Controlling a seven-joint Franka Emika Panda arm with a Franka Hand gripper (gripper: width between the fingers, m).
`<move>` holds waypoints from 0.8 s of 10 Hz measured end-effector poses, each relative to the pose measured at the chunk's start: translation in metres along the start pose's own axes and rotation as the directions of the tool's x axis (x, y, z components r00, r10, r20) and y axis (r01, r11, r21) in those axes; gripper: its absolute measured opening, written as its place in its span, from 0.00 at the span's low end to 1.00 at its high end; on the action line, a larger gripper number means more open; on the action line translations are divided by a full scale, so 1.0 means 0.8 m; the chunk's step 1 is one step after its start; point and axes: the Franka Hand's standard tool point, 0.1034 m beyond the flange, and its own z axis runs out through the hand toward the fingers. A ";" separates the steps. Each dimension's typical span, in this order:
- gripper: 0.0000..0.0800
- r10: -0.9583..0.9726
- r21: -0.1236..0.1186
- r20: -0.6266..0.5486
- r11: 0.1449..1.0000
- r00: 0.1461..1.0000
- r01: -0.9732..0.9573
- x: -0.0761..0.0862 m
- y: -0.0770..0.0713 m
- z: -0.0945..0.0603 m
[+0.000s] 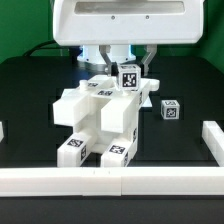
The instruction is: Assemble chair
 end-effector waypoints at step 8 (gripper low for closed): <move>0.36 -0.006 0.007 0.009 1.000 1.000 0.006 -0.019 -0.008 0.001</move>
Offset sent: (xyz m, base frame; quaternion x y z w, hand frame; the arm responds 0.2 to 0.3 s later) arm -0.0250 0.0057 -0.0017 -0.0133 -0.0047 -0.0040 0.9999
